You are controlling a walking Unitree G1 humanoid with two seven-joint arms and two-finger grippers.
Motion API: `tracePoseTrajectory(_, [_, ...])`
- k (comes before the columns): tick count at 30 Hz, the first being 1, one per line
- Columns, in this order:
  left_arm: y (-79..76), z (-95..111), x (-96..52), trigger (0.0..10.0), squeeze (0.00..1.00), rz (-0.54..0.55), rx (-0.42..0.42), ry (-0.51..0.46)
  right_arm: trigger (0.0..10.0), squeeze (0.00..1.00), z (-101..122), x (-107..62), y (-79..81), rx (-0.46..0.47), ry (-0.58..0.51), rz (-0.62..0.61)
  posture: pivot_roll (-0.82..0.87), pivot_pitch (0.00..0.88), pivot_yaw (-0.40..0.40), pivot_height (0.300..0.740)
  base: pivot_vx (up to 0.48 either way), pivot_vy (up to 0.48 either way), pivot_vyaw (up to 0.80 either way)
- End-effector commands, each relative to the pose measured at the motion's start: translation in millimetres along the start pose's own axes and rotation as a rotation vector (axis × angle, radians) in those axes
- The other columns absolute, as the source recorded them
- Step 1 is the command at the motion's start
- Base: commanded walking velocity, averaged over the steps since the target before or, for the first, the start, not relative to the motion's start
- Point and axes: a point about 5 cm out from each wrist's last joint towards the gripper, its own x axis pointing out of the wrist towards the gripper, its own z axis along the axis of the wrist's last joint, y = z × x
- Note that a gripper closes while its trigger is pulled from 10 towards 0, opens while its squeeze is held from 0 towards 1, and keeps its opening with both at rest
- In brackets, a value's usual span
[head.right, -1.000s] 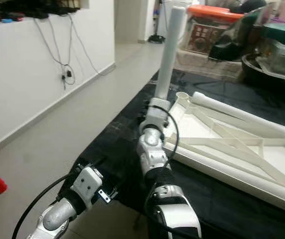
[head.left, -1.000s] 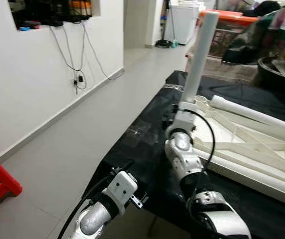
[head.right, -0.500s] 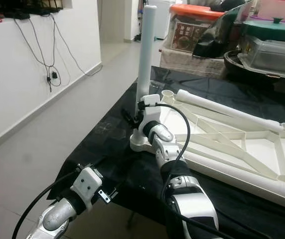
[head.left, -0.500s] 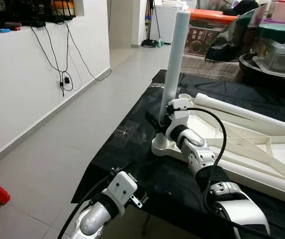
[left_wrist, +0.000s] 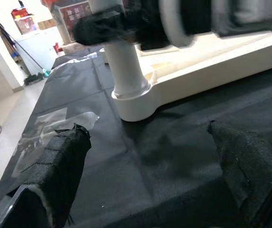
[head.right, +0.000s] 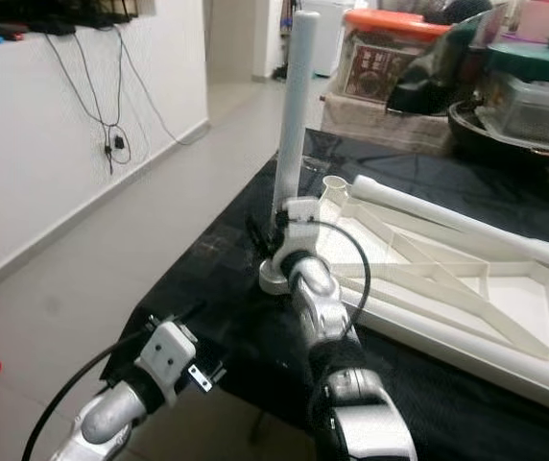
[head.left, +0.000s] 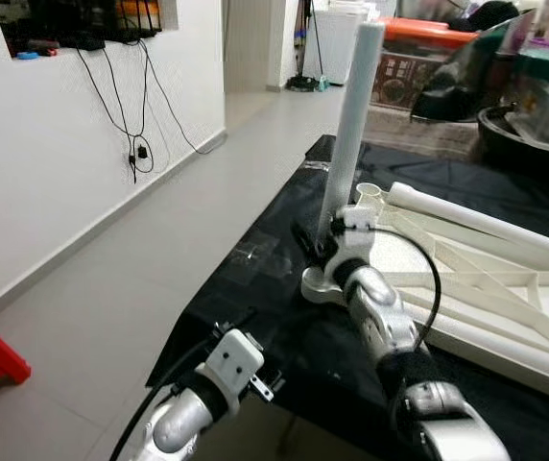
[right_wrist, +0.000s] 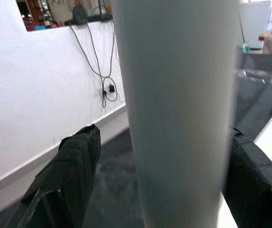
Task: Building children table
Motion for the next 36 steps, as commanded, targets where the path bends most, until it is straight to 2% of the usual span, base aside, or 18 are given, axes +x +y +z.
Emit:
tracePoseTrajectory(1, [-0.9,-1.6,-0.9,10.0,0.0,-0.008,-0.004,0.011,10.0,0.0,4.1,-6.7,-1.3,-0.014,-0.026,-0.018,0.17,0.0,-0.071,0.74,0.0,0.0,0.0])
tracePoseTrajectory(3, [-0.3,-1.7,-1.1,10.0,0.0,-0.008,-0.004,0.012,10.0,0.0,-0.9,-20.4,-4.8,-0.028,-0.037,-0.068,0.17,0.0,-0.068,0.74,0.0,0.0,0.0])
tracePoseTrajectory(8, [0.2,-2.1,-1.3,10.0,0.0,-0.006,-0.004,0.014,10.0,0.0,-4.2,-39.6,-9.2,-0.053,-0.06,-0.148,0.16,0.0,-0.066,0.74,0.0,0.0,0.0])
tracePoseTrajectory(9, [0.2,-2.1,-1.3,10.0,0.0,-0.006,-0.004,0.014,10.0,0.0,-4.2,-39.6,-9.2,-0.053,-0.06,-0.148,0.16,0.0,-0.066,0.74,0.0,0.0,0.0])
tracePoseTrajectory(13, [3.4,-4.7,-0.5,10.0,0.0,0.019,-0.021,0.036,10.0,0.0,-15.1,-62.4,-4.8,-0.094,-0.021,-0.199,0.15,0.0,-0.056,0.74,0.0,0.0,-0.2])
tracePoseTrajectory(16, [5.2,-5.9,-0.1,10.0,0.0,0.034,-0.029,0.045,10.0,0.0,-19.6,-68.2,-2.4,-0.102,0.003,-0.217,0.15,0.0,-0.056,0.74,0.0,0.0,-0.8])
tracePoseTrajectory(21, [9.5,-9.8,0.6,10.0,0.0,0.067,-0.04,0.08,10.0,0.0,-20.3,-70.3,1.4,-0.15,0.013,-0.235,0.15,0.0,-0.056,0.74,0.0,0.0,-0.79])
tracePoseTrajectory(25, [11.5,-11.4,0.6,10.0,0.0,0.08,-0.048,0.091,10.0,0.0,-21.6,-70.1,3.6,-0.143,0.024,-0.229,0.15,0.0,-0.06,0.74,0.0,-0.289,-0.78])
tracePoseTrajectory(36, [10.3,-13.2,1.1,10.0,0.0,0.076,-0.046,0.113,10.0,0.0,-22.8,-71.7,7.0,-0.155,0.047,-0.23,0.15,0.0,-0.06,0.74,0.0,-0.46,0.0])
